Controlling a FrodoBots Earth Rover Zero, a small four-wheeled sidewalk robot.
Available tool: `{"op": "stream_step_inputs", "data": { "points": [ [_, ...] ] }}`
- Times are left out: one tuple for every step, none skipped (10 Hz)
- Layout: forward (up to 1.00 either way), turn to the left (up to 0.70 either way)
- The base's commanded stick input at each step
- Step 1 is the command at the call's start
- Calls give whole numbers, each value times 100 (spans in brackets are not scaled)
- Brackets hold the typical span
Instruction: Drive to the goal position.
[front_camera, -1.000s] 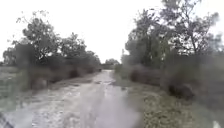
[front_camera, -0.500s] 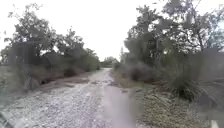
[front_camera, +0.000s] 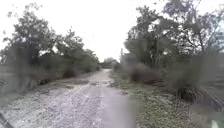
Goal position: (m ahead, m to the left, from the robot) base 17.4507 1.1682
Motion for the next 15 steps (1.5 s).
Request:
{"op": "stream_step_inputs", "data": {
  "points": [
    [100, 0],
    [100, 0],
    [100, 0],
    [100, 0],
    [100, 0],
    [100, 0],
    [100, 0],
    [100, 0],
    [100, 0],
    [42, 0],
    [100, 0],
    [100, 0],
    [100, 0],
    [100, 0],
    [100, 0]
  ]
}}
